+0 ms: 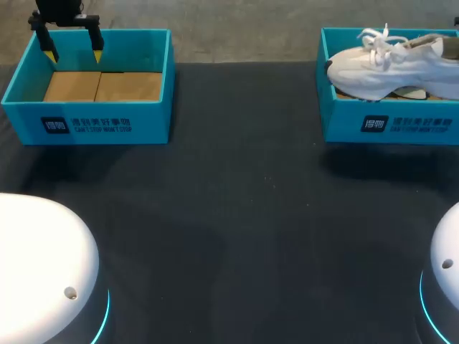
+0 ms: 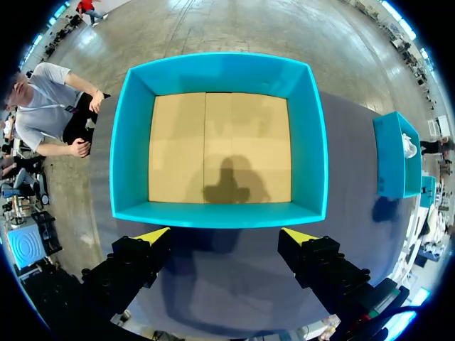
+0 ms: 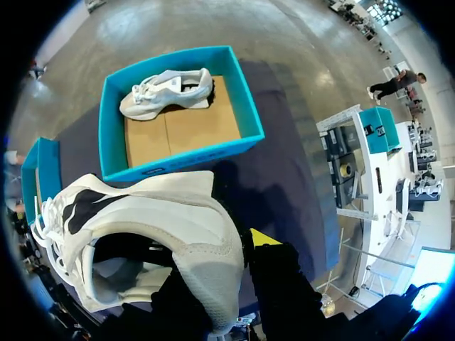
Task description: Take the shoe out of the shoebox, open the shoe tongue, remove and reinsert the insole, then place the shoe into the shoebox
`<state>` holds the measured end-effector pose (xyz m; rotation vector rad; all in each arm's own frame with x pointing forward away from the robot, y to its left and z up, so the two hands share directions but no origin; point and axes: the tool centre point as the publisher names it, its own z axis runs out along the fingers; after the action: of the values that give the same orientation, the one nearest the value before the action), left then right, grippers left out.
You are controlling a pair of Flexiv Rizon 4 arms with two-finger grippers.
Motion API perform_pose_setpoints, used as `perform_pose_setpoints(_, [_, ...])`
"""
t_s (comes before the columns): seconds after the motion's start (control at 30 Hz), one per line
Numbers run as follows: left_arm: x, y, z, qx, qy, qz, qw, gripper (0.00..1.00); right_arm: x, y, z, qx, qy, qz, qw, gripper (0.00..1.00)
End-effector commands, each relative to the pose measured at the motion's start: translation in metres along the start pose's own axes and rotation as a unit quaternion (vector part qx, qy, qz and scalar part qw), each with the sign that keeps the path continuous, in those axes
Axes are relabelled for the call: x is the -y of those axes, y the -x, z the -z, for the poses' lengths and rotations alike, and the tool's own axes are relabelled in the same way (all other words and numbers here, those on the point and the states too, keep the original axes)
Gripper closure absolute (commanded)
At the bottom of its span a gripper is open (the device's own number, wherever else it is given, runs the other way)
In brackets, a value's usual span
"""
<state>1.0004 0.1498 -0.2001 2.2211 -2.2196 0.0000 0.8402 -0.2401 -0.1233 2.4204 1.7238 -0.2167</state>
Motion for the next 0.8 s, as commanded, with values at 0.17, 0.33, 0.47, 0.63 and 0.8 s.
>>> perform_pose_setpoints(0.17, [0.000, 0.000, 0.000, 0.000, 0.000, 0.000, 1.000, 0.00, 0.049, -0.026, 0.001, -0.005, 0.028, -0.003, 1.000, 1.00])
perform_pose_setpoints(0.33, [0.000, 0.000, 0.000, 0.000, 0.000, 0.000, 1.000, 0.00, 0.068, -0.047, -0.005, -0.011, 0.027, -0.012, 1.000, 1.00])
perform_pose_setpoints(0.47, [0.000, 0.000, 0.000, 0.000, 0.000, 0.000, 1.000, 0.00, 0.082, -0.065, -0.004, -0.026, 0.032, -0.013, 0.999, 1.00])
perform_pose_setpoints(0.63, [0.000, 0.000, 0.000, 0.000, 0.000, 0.000, 1.000, 0.00, 0.103, -0.086, -0.003, -0.006, 0.030, -0.007, 1.000, 1.00])
perform_pose_setpoints(0.8, [0.000, 0.000, 0.000, 0.000, 0.000, 0.000, 1.000, 0.00, 0.125, -0.087, -0.007, 0.002, 0.016, -0.015, 1.000, 1.00])
